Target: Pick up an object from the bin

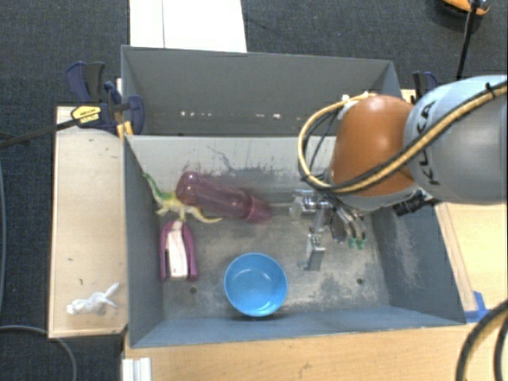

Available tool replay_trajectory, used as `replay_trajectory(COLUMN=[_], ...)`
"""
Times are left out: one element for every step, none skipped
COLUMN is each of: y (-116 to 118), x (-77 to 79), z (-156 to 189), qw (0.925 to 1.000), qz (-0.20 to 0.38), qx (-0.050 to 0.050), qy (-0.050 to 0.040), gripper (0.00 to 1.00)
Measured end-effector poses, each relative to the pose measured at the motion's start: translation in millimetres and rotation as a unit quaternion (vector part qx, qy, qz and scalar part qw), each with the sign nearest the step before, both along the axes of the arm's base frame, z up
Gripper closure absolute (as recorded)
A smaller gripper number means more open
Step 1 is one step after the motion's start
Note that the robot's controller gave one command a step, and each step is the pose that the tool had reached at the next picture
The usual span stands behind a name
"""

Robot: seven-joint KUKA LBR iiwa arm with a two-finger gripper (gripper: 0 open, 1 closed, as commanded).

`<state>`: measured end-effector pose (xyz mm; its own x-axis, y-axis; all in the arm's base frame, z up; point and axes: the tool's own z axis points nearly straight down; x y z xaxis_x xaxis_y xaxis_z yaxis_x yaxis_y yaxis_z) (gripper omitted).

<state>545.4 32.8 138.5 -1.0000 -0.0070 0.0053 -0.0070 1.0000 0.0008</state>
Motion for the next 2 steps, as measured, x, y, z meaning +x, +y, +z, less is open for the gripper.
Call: replay_trajectory(y=[-0.2,33.2], x=[1.7,-9.1], z=[4.6,-23.5], qw=[1.0000,0.9999], qz=[0.000,0.012], qx=[0.000,-0.001], qy=[-0.0040,-0.0068], gripper=[0.00,0.00])
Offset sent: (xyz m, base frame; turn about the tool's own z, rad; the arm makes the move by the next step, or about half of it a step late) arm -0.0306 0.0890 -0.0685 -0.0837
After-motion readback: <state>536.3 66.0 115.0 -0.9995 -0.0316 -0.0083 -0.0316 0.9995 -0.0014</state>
